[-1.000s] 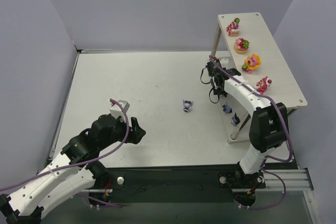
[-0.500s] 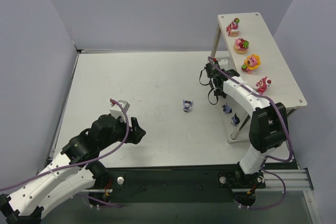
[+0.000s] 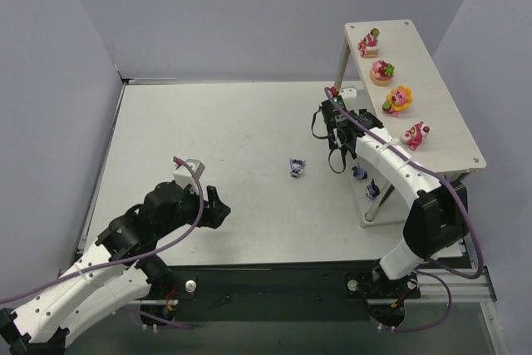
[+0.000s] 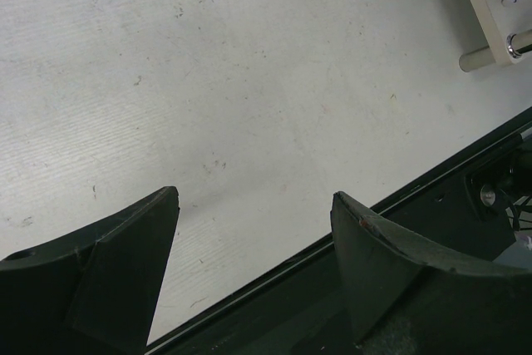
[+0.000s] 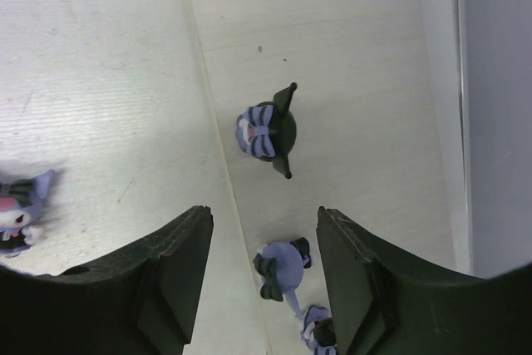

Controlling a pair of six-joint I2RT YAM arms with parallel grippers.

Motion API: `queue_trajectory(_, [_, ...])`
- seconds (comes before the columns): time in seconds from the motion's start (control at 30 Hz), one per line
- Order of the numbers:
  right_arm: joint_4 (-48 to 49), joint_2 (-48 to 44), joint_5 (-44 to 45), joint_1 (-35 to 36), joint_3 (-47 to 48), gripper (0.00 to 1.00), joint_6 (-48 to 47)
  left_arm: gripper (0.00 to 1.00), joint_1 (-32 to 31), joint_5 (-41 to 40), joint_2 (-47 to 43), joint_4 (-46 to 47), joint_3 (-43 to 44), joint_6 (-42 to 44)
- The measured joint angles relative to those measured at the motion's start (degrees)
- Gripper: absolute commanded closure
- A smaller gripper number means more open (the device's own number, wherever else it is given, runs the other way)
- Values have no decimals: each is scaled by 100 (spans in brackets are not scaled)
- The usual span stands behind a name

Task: Place and organize the plastic toys onto the shelf

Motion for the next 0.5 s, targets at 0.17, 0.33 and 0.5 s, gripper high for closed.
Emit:
queue_trajectory(0.17, [35, -160, -238, 450, -90, 37, -278, 16, 0, -2, -17, 0, 0, -4])
queue_trajectory(0.33, [249, -164, -940, 1150, -105, 36, -505, 16, 0, -9, -42, 0, -4, -13])
queue_trajectory(0.5, [649, 129, -1543, 1252, -105, 37, -435, 15, 0, -61, -114, -4, -11, -24])
